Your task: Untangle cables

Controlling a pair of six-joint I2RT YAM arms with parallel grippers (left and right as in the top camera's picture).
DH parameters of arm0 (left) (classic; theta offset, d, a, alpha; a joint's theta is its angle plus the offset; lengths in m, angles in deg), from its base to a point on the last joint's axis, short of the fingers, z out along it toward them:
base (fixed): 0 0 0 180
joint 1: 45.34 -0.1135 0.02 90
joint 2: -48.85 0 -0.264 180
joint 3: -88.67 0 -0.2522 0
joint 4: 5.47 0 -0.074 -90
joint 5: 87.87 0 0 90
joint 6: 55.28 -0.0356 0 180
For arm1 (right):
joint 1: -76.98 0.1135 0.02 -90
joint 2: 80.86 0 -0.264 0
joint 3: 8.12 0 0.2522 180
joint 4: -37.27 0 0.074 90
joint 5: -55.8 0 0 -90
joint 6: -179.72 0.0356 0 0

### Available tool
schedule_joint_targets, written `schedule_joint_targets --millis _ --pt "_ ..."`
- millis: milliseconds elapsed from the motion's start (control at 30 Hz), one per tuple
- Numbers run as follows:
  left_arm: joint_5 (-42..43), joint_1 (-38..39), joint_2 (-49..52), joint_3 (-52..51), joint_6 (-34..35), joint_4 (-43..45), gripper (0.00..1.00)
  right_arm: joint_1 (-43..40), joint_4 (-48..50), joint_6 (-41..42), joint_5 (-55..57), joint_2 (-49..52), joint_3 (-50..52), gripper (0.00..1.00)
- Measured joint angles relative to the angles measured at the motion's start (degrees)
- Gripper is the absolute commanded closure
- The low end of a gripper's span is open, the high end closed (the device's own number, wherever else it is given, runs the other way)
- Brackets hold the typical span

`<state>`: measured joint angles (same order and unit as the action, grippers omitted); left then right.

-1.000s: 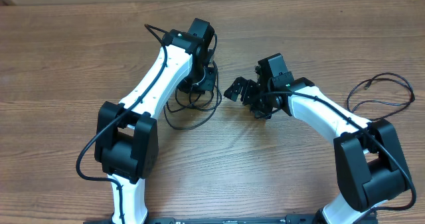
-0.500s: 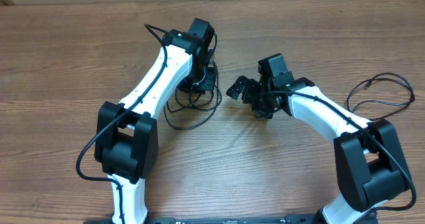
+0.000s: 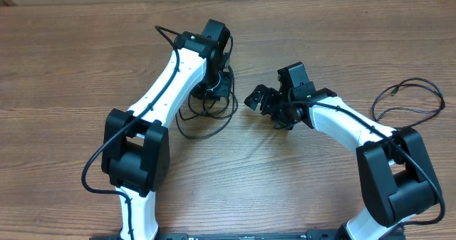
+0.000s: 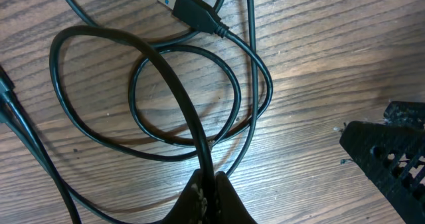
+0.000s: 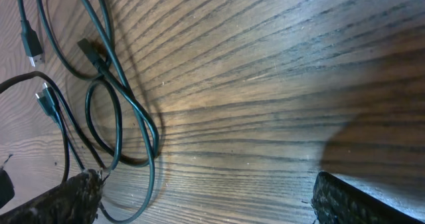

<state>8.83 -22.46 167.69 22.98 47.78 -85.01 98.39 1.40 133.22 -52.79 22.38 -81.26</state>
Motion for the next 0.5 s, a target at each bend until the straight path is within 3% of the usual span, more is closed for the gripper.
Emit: schedule_joint_targets --millis 267,500 --pt "0.0 0.0 0.0 0.0 0.0 0.0 0.96 0.0 0.6 0.0 0.0 1.3 0.0 0.00" --pt "0.0 0.0 0.0 0.0 0.0 0.0 0.96 0.0 0.6 0.4 0.0 1.3 0.0 0.30"
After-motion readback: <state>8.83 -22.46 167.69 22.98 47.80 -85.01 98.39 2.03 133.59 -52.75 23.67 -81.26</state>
